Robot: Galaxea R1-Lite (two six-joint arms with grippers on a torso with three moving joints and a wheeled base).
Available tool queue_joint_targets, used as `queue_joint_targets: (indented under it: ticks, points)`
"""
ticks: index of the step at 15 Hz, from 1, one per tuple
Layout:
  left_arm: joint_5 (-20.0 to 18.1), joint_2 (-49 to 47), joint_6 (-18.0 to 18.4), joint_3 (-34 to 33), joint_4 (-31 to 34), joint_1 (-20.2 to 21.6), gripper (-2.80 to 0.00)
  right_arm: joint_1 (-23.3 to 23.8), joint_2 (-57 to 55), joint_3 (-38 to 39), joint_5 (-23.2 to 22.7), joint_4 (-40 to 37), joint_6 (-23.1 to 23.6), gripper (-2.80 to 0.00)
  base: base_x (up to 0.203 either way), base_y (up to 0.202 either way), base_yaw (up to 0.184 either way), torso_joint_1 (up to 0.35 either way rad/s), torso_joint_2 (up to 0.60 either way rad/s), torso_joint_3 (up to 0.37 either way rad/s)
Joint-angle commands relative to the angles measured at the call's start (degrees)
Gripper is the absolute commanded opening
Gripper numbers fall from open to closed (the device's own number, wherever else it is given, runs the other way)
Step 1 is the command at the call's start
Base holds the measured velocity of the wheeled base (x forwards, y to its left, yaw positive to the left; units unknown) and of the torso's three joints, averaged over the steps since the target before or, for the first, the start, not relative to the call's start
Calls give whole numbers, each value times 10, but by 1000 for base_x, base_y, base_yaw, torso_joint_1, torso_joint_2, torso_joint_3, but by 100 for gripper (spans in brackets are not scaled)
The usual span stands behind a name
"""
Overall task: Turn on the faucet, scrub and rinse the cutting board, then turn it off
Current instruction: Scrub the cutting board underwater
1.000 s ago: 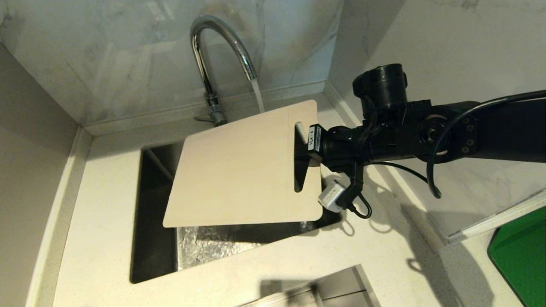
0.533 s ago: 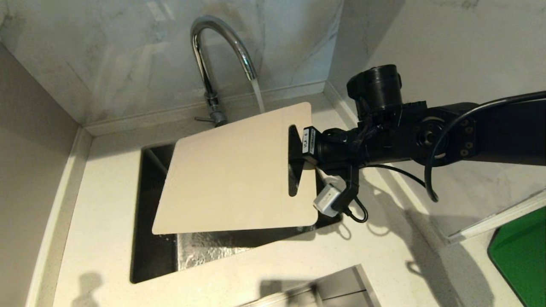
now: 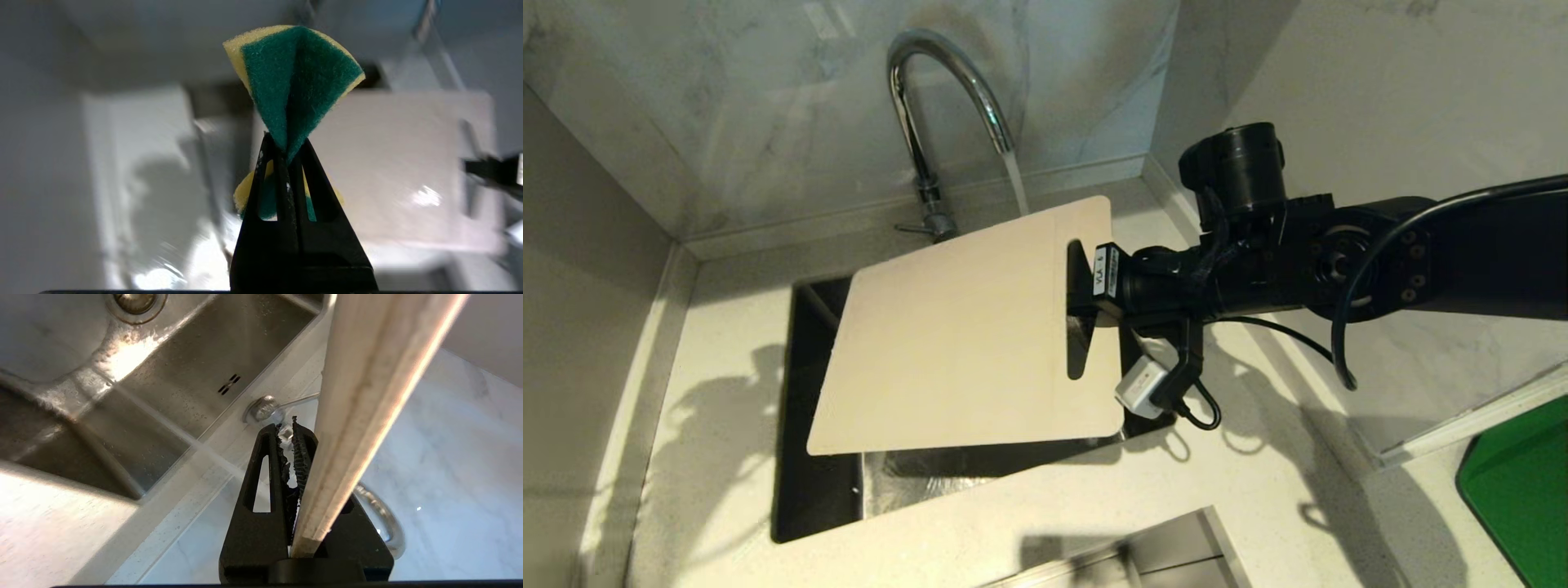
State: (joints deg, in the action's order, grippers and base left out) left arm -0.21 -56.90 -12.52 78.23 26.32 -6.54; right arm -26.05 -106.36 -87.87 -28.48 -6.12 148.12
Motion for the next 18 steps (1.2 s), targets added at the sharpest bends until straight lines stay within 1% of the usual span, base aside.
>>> queue_joint_targets:
  ticks: [1,3,5,6,9,12,13,15,18]
  points:
    - [1,-118,-69,68,70,-100,-280,-14,0,1,-2,0,9,-280,0,0,0,0,0,0]
    - [2,-162,-137,78,88,-179,-280,-28,1,-2,0,0,9,-280,0,0,0,0,0,0]
    - [-3,-198,-192,81,93,-235,-280,-30,3,-3,2,0,9,-280,0,0,0,0,0,0]
    - [-4,-215,-209,83,92,-255,-280,-30,6,0,2,0,8,-280,0,0,0,0,0,0]
    - [-6,-270,-230,119,88,-277,-280,-42,9,2,8,-1,6,-280,0,0,0,0,0,0]
    - [-7,-324,-238,165,85,-299,-280,-42,10,2,10,-1,5,-280,0,0,0,0,0,0]
    - [-7,-342,-244,176,77,-306,-280,-42,10,5,10,-1,5,-280,0,0,0,0,0,0]
    - [-4,-374,-253,182,34,-315,-280,-42,12,6,10,-1,5,-280,0,0,0,0,0,0]
    - [2,-409,-259,193,0,-314,-280,-42,12,11,10,-1,0,-280,0,0,0,0,0,0]
